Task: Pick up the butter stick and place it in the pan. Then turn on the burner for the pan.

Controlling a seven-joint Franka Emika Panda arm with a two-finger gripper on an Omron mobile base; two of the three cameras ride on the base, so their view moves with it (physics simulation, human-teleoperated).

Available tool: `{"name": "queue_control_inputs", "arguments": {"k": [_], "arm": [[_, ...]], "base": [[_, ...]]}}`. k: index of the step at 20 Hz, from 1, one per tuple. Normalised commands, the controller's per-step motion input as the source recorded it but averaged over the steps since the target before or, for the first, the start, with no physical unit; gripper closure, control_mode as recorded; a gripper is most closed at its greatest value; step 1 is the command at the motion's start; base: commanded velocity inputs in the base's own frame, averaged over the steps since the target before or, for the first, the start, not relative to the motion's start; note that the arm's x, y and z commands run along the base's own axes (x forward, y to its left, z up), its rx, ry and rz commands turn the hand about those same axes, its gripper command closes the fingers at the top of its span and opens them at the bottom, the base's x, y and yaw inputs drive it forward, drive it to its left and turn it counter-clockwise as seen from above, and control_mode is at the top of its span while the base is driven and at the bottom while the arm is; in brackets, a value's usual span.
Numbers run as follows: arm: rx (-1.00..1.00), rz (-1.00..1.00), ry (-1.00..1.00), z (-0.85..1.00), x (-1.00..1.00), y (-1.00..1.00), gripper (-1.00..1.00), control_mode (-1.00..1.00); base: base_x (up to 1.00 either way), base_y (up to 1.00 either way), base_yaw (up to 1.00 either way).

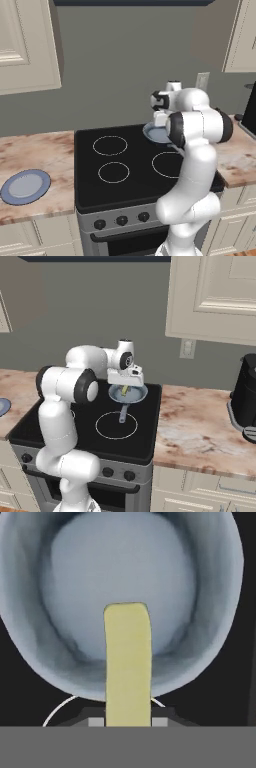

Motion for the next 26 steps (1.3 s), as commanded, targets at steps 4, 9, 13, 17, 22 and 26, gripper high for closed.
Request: {"name": "queue_control_inputs", "arguments": {"k": [4, 9, 13, 17, 22, 26], "arm": [[0.0, 0.0, 0.0, -0.3, 0.36, 0.0, 1.0, -1.0], [0.0, 0.0, 0.0, -0.29, 0.33, 0.0, 1.0, -1.0], [0.0, 0.0, 0.0, -0.26, 0.29, 0.0, 1.0, -1.0], [0.0, 0.0, 0.0, -0.29, 0.28, 0.0, 1.0, -1.0], [0.0, 0.0, 0.0, -0.29, 0.29, 0.0, 1.0, -1.0], [0.0, 0.0, 0.0, -0.26, 0.24, 0.0, -1.0, -1.0]], "base": [[0.0, 0.0, 0.0], [0.0, 0.0, 0.0], [0.0, 0.0, 0.0], [0.0, 0.0, 0.0], [0.0, 0.0, 0.0], [0.0, 0.0, 0.0]]}}
